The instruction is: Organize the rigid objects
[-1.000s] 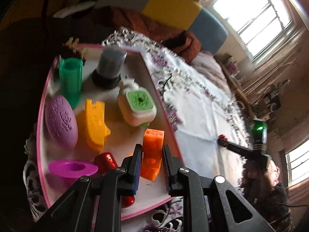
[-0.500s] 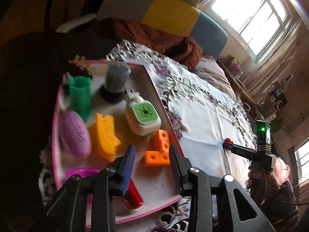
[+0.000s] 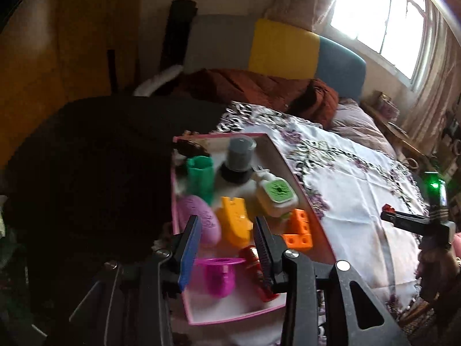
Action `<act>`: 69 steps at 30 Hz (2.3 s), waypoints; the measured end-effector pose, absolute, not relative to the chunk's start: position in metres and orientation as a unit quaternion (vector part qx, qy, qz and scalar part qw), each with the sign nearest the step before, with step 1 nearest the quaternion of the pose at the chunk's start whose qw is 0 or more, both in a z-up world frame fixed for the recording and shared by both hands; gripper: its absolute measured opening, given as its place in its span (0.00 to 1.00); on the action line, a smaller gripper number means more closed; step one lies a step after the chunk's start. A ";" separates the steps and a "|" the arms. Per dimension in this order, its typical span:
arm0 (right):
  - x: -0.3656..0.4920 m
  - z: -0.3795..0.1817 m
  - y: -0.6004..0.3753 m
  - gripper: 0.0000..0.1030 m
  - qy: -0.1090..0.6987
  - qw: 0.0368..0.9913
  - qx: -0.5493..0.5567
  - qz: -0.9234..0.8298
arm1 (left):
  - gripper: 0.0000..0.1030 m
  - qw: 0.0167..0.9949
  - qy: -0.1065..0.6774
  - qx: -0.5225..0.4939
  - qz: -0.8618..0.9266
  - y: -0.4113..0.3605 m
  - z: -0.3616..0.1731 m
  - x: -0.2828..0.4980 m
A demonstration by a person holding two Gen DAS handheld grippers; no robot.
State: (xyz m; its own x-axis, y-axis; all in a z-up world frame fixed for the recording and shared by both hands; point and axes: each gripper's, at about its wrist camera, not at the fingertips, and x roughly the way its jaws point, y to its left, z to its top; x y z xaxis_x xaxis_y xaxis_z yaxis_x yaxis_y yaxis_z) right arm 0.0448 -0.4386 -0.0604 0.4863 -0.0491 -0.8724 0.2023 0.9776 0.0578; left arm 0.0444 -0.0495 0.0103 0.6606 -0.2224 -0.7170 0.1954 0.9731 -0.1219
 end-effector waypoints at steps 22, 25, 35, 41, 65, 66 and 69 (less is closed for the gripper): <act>0.050 -0.007 -0.209 0.48 0.445 0.877 0.027 0.177 | 0.41 0.919 0.391 -0.051 -0.020 0.011 0.005 0.038; 0.056 -0.017 -0.195 0.48 0.457 0.870 0.023 0.185 | 0.41 0.921 0.386 -0.052 -0.009 0.019 0.005 0.036; 0.069 -0.052 -0.180 0.56 0.488 0.855 0.005 0.175 | 0.41 0.925 0.376 -0.053 0.032 0.030 0.008 0.035; 0.057 -0.040 -0.188 0.75 0.462 0.871 0.021 0.165 | 0.41 0.926 0.372 -0.038 0.060 0.019 0.011 0.033; -0.010 0.009 -0.211 0.96 0.336 0.940 0.028 0.053 | 0.41 0.940 0.338 -0.042 0.029 -0.014 0.025 -0.001; -0.010 0.008 -0.211 0.96 0.337 0.940 0.029 0.053 | 0.41 0.939 0.339 -0.041 0.029 -0.014 0.025 -0.001; -0.010 0.006 -0.210 0.96 0.338 0.939 0.029 0.052 | 0.41 0.939 0.339 -0.040 0.029 -0.014 0.025 -0.001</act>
State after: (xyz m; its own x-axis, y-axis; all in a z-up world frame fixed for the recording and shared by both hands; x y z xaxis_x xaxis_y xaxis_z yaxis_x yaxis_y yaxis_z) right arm -0.0095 -0.2105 0.0065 0.7658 0.1170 -0.6324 -0.0784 0.9930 0.0888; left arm -0.0009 -0.0138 0.0247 0.7681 0.0276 -0.6397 -0.0824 0.9950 -0.0560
